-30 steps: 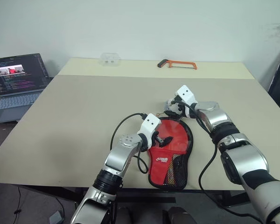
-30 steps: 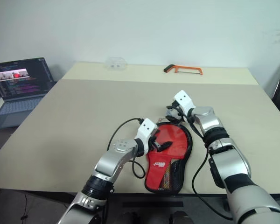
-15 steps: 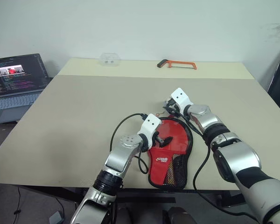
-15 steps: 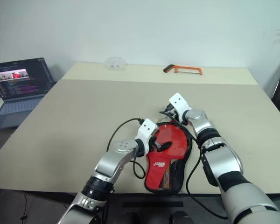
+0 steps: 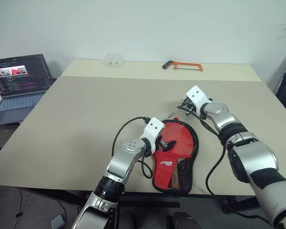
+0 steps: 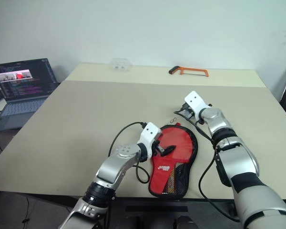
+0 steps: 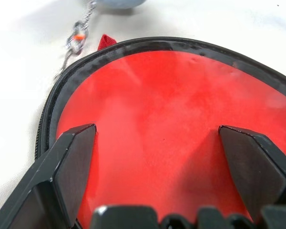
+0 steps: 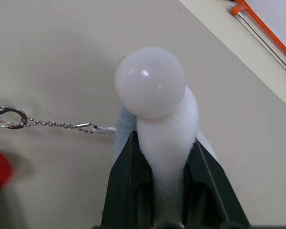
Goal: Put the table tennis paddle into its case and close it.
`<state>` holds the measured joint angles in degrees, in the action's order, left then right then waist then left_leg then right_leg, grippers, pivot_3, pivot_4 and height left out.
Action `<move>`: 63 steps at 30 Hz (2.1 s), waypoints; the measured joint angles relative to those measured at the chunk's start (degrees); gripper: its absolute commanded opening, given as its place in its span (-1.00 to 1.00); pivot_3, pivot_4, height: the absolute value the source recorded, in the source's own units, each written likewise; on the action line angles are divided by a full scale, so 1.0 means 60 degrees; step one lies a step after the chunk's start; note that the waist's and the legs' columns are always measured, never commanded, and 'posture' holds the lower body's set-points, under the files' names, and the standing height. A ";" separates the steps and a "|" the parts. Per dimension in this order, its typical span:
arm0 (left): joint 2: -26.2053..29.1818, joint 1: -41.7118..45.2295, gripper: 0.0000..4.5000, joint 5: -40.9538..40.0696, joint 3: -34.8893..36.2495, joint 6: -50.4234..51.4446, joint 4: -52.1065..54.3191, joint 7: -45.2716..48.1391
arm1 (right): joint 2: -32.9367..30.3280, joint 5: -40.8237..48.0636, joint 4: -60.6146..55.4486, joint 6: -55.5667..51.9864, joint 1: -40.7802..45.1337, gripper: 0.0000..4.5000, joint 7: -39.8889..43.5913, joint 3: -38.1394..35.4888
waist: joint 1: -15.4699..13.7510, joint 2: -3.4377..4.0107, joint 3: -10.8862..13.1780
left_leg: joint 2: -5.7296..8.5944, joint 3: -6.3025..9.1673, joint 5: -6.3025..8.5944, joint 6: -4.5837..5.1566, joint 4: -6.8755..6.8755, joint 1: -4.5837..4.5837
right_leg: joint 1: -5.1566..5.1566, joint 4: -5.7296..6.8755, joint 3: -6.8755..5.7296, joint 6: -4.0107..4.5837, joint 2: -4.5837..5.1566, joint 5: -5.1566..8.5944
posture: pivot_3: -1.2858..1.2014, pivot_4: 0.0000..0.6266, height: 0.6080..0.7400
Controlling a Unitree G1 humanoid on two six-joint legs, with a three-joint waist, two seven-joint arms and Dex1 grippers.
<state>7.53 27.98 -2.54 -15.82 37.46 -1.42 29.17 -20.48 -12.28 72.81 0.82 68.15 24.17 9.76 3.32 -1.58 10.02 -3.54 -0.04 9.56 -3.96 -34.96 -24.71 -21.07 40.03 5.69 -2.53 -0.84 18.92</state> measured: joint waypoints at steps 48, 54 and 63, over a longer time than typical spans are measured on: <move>-0.0156 0.0895 1.00 0.0206 -0.0817 -0.0565 -0.1348 0.0993 | -0.8308 0.3800 -1.5530 -0.2357 -0.9836 -0.90 0.9685 -0.0880 | -0.0307 0.0079 -0.0047 | 0.0052 0.0049 0.0007 0.0005 0.0008 0.0066 | 0.0178 -0.0183 -0.0046 -0.0084 0.0045 0.0011 | 0.03 -0.52 1.00; -0.0134 0.0912 1.00 0.0247 -0.0840 -0.0582 -0.1357 0.1087 | -0.8443 0.4349 -1.7122 -0.2633 -1.1067 -0.90 0.9724 -0.0942 | -0.0312 0.0077 -0.0048 | 0.0052 0.0051 0.0008 0.0007 0.0009 0.0064 | 0.0177 -0.0186 -0.0048 -0.0083 0.0045 0.0014 | 0.03 -0.52 1.00; -0.0108 0.1015 1.00 0.0285 -0.0864 -0.0561 -0.1448 0.1108 | -0.8384 0.4909 -1.8720 -0.3131 -1.1749 -0.91 0.9713 -0.0344 | -0.0300 0.0050 -0.0048 | 0.0052 0.0059 0.0008 0.0007 0.0009 0.0064 | 0.0176 -0.0186 -0.0053 -0.0082 0.0045 0.0015 | 0.03 -0.52 1.00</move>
<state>6.88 34.07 -0.83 -21.01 34.10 -10.10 35.82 -70.79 17.18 -39.52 -17.97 -2.34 82.45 7.70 1.52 -1.28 9.73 -3.22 0.31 9.60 -3.92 -34.90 -24.33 -20.02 38.92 5.37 -3.02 -0.58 19.01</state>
